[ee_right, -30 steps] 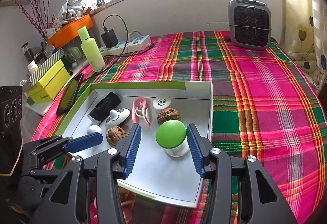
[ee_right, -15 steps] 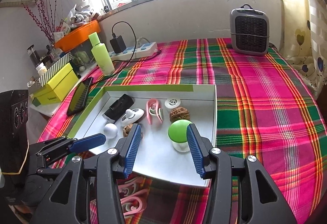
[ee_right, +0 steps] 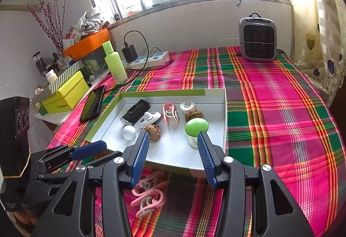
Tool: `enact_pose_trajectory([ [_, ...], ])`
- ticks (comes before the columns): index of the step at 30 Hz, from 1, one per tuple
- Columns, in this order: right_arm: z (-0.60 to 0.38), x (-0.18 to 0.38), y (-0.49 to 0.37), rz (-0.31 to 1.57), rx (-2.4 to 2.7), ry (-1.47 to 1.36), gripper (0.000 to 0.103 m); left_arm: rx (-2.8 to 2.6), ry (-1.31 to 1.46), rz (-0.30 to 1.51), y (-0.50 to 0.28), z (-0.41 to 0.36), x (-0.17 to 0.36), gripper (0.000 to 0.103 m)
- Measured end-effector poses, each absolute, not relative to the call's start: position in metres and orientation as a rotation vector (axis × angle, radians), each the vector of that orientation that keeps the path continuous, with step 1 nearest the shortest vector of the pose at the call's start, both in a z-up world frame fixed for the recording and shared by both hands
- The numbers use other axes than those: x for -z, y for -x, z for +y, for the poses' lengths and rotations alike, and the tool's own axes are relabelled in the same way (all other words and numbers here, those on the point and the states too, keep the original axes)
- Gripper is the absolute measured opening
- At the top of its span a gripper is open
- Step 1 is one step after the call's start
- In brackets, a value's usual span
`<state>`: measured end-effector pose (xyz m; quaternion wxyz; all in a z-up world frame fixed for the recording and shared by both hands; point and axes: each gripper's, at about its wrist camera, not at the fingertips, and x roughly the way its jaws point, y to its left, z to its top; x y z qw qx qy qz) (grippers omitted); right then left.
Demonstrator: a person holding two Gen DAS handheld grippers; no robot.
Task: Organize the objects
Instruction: 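Withdraw both grippers from the box toward the pink clips on the table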
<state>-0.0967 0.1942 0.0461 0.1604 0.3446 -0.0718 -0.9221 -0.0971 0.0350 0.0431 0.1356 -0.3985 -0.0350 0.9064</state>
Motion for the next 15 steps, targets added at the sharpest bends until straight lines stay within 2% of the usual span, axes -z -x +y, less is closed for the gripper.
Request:
enact_pose_trajectory([
  [15,0.185,-0.021,0.061,-0.189,2.629,-1.067,0.048,-2.621,1.18,-0.133,0.059,0.019,-0.028,0.047],
])
